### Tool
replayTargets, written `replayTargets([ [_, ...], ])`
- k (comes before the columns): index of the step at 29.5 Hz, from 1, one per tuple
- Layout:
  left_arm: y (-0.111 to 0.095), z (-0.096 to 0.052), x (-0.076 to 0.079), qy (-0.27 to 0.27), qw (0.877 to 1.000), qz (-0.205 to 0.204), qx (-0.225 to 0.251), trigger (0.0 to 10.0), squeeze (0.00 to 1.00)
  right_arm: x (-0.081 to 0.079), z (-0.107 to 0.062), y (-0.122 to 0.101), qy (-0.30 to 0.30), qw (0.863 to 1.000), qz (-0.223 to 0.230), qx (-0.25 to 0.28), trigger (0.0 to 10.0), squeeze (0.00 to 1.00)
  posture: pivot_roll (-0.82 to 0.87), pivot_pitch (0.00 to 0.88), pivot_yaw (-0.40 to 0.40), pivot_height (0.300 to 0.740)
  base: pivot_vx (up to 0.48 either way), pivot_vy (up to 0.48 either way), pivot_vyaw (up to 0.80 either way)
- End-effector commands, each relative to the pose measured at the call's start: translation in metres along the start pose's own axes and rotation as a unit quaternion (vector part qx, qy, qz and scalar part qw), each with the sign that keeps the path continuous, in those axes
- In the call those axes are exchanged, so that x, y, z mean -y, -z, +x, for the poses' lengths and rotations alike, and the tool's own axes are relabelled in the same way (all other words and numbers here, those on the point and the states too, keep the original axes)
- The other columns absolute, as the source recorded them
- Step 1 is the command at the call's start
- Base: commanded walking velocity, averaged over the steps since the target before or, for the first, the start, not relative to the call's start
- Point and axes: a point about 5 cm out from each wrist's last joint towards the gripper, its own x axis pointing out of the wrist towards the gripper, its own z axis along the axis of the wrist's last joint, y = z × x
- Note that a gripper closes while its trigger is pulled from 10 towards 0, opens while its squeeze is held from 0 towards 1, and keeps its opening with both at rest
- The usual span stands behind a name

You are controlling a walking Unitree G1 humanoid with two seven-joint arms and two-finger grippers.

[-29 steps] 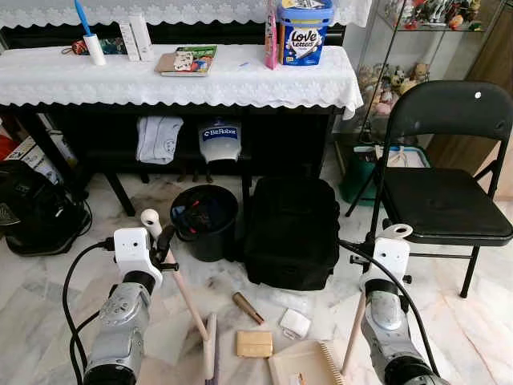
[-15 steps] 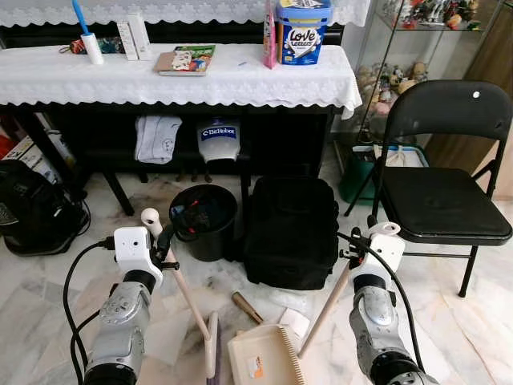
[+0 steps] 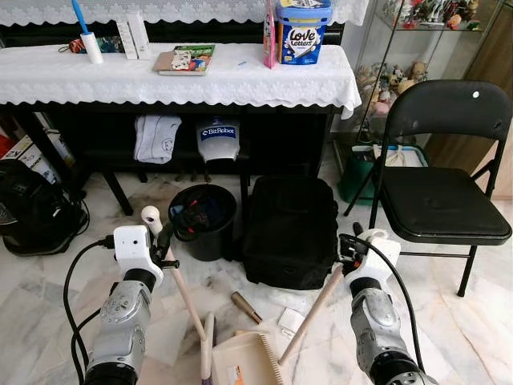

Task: Sweep floor

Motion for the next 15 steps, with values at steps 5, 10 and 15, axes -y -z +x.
replayTargets([
  [5,-0.004,0.003,-0.001,-0.006,1.0,-0.008,0.01,10.0,0.0,0.005,0.002,-0.01,0.006,1.0,-0.016,0.015,10.0,0.0,0.02,0.0,0.003,0.74,0.0,0.0,0.0],
  [10,-0.003,0.004,0.0,-0.009,1.0,-0.007,0.01,10.0,0.0,0.009,0.004,-0.013,0.017,1.0,-0.02,0.005,10.0,0.0,0.01,0.0,0.002,0.74,0.0,0.0,0.0],
  [15,-0.003,0.005,0.0,-0.012,1.0,-0.007,0.011,10.0,0.0,0.007,0.006,-0.017,-0.005,1.0,0.016,-0.009,10.0,0.0,0.01,0.0,0.001,0.74,0.0,0.0,0.0],
])
